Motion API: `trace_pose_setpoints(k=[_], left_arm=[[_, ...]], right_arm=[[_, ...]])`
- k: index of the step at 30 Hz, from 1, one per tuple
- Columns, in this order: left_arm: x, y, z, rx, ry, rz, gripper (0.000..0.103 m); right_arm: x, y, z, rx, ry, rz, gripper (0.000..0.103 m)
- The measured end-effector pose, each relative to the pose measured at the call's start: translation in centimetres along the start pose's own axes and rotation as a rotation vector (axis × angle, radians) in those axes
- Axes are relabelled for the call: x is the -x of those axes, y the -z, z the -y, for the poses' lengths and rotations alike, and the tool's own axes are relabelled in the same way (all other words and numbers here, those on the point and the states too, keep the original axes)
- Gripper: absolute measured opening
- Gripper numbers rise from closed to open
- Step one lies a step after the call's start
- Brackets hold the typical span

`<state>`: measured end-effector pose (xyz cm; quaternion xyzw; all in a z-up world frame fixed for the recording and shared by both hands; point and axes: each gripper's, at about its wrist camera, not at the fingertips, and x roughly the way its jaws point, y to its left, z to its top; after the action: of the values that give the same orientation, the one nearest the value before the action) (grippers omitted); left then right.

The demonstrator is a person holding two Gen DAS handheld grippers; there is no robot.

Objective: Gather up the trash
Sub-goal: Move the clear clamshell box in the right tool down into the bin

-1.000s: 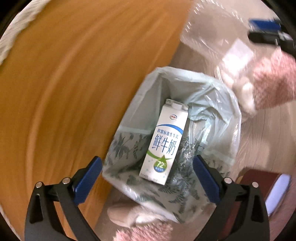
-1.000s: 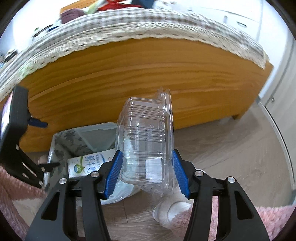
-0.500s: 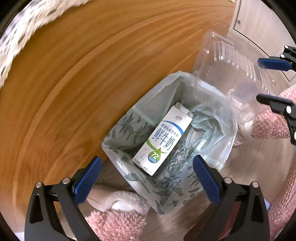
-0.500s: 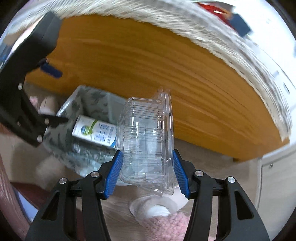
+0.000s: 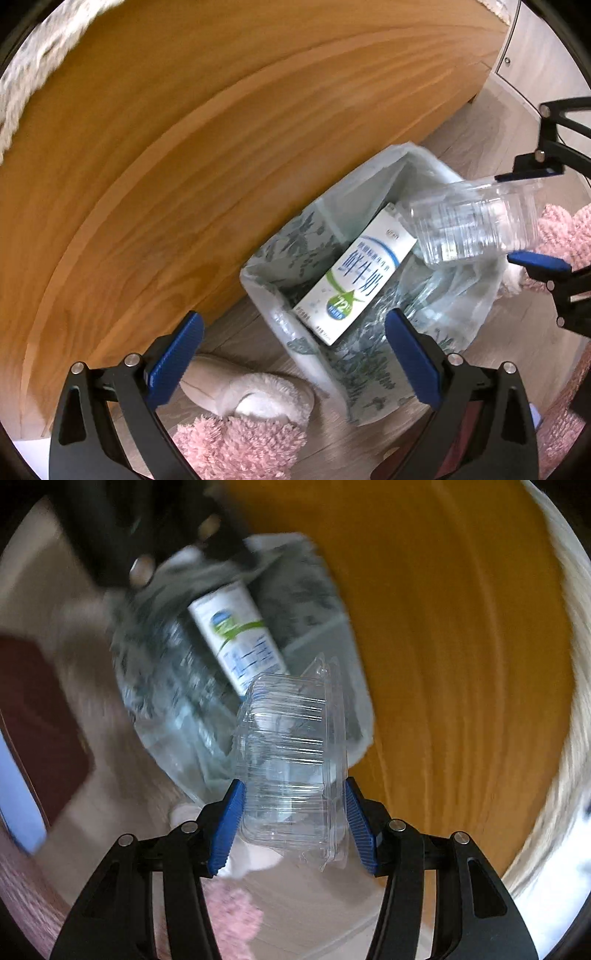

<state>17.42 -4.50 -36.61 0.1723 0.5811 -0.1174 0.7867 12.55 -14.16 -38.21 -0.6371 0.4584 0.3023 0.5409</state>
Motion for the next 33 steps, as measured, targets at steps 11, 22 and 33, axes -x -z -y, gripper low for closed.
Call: trace_pose_setpoints(k=[11, 22, 33], left_arm=[[-3.4, 1.7, -4.1, 0.009, -0.11, -0.134, 0.095], [-3.4, 3.2, -5.9, 0.015, -0.105, -0.136, 0.095], [-2.4, 3.0, -7.5, 0.076, -0.093, -0.12, 0.095]], right_arm=[[-3.4, -3.8, -2.9, 0.314, -0.018, -0.132, 0.054], [-7.5, -6.7, -5.5, 0.399, -0.093, -0.162, 0.054], [-9.6, -8.0, -7.0, 0.435, -0.176, -0.188, 0.061]])
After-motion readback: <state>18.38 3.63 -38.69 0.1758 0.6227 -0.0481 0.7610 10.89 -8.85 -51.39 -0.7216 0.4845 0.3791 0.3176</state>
